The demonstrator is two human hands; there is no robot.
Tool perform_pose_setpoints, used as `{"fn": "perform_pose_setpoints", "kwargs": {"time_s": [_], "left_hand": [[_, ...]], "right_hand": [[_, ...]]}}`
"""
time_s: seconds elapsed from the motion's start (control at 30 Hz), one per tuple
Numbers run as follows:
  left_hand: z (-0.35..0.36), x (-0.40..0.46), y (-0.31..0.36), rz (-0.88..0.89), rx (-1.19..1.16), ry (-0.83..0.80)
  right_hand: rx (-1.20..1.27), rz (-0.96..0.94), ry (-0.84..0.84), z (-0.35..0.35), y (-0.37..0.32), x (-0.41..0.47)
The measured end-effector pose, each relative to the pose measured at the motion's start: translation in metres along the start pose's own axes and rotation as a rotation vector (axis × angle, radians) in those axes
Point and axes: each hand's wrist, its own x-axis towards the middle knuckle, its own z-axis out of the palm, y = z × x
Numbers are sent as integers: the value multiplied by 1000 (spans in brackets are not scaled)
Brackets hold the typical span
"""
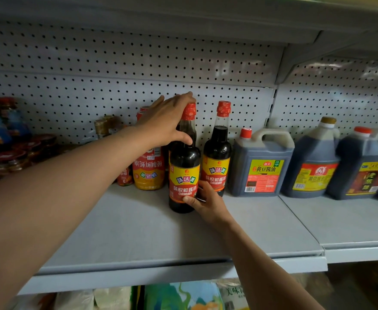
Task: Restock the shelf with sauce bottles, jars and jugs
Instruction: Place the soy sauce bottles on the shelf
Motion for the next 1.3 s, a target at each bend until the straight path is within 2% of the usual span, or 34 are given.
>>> {"fn": "perform_pose_setpoints", "kwargs": {"time_s": [0.27,0.5,0.77,0.9,1.07,1.3], "left_hand": [[-3,-7,4,-22,29,11],[-4,-11,19,-116,85,28],[-16,-70,38,-355,4,71],[-27,-132,40,-499,-81,27],[-17,-212,39,-712,-120,-134],[-5,-312,51,-797,-140,-242]], "right_hand": [[-62,-48,50,6,-3,0],[-112,-41,54,6,-6,0],[-145,-19,150,12,-25,-41],[-359,-57,179,11,-39,-73],[-565,-25,74,16,-61,-107],[-762,-52,-98,44,-75,-168]]}}
